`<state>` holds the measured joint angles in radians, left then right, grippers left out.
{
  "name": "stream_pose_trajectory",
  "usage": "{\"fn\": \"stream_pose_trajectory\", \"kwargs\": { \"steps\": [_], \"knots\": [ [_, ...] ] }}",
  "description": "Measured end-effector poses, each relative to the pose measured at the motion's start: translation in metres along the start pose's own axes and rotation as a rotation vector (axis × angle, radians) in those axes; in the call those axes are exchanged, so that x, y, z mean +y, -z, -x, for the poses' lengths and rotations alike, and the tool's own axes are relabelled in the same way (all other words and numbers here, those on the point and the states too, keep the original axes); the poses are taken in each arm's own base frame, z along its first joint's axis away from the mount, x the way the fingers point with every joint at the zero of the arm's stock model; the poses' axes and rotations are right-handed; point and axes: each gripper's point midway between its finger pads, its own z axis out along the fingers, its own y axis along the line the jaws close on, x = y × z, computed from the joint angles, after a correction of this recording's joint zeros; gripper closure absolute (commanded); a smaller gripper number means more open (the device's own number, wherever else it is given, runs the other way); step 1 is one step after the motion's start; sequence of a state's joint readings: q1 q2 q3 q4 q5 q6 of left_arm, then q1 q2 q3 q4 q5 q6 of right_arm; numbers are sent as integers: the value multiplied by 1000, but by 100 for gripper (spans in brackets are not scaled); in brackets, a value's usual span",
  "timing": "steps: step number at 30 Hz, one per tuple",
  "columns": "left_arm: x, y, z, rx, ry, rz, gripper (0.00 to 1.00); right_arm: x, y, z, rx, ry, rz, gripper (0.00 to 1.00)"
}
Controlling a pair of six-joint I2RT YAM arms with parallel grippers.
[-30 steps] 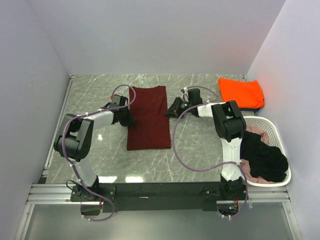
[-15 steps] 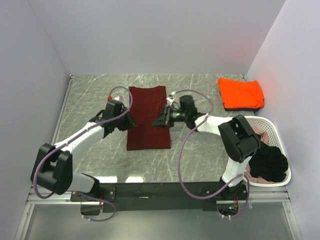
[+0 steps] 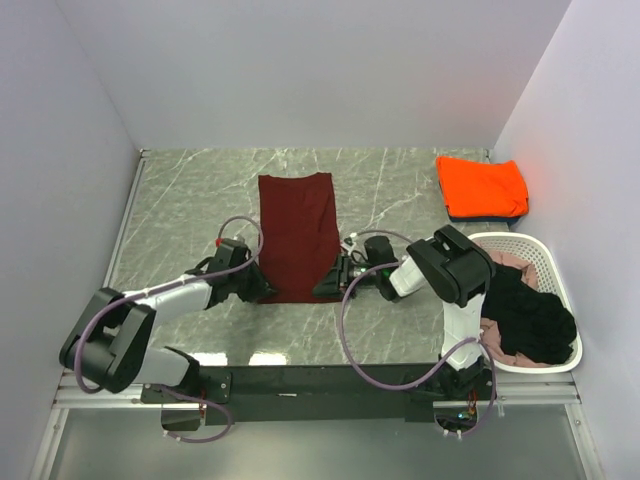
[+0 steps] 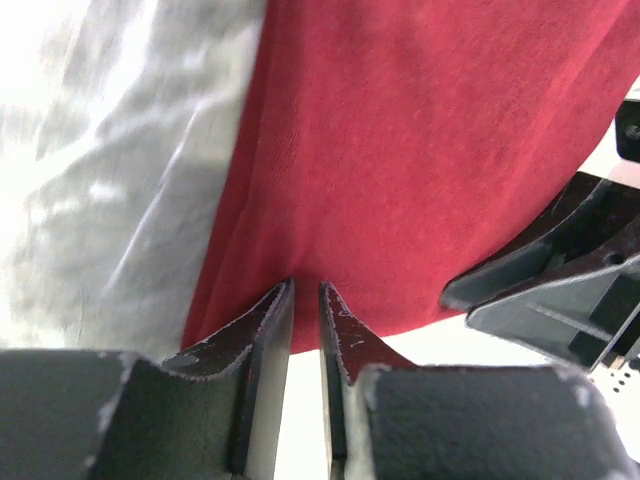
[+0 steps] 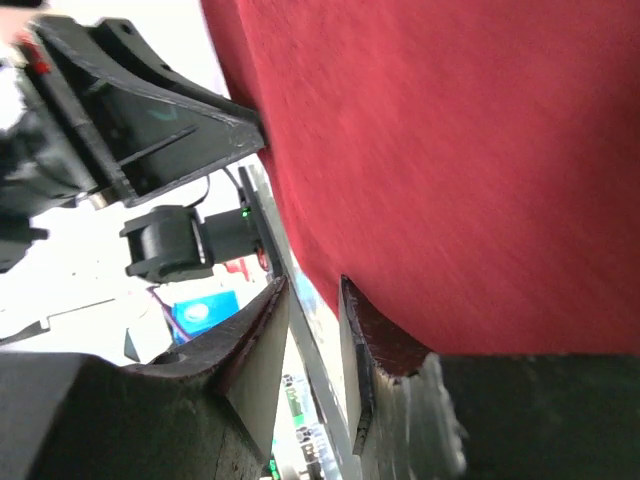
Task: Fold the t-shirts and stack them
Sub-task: Fold the tshirt
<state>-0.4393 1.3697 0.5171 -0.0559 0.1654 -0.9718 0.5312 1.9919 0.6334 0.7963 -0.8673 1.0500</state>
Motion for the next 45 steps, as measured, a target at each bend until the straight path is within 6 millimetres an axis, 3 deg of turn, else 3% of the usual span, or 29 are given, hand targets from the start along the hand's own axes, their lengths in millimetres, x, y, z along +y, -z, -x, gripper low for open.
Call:
{"fn": "stream_pose_trajectory", "kwargs": {
  "steps": [11, 18, 23, 26, 30, 32, 39, 42, 45],
  "knots": [
    [18, 37, -17, -42, 55, -11, 74, -12, 53, -5, -94, -31, -41, 64],
    [0, 54, -7, -72, 42, -51, 73, 27, 65, 8, -127, 59, -26, 64],
    [-9, 36, 2, -58, 39, -49, 76, 47, 58, 39, -165, 108, -12, 64],
    [1, 19, -3, -30, 65, -13, 76, 30, 48, 47, -164, 75, -35, 65],
    [13, 12, -8, -34, 120, -18, 76, -17, 42, 38, -135, -58, -101, 65],
    [15, 13, -5, -47, 142, -37, 76, -18, 47, 40, -142, -67, -84, 65],
    [22, 28, 19, -116, 173, -25, 73, -23, 71, 50, -186, -57, -112, 65],
    [2, 36, 40, -153, 144, -50, 74, -17, 74, 61, -191, -31, -141, 65],
    [-27, 40, 71, -198, 112, -99, 75, 6, 73, 87, -209, 24, -133, 65]
  ]
}}
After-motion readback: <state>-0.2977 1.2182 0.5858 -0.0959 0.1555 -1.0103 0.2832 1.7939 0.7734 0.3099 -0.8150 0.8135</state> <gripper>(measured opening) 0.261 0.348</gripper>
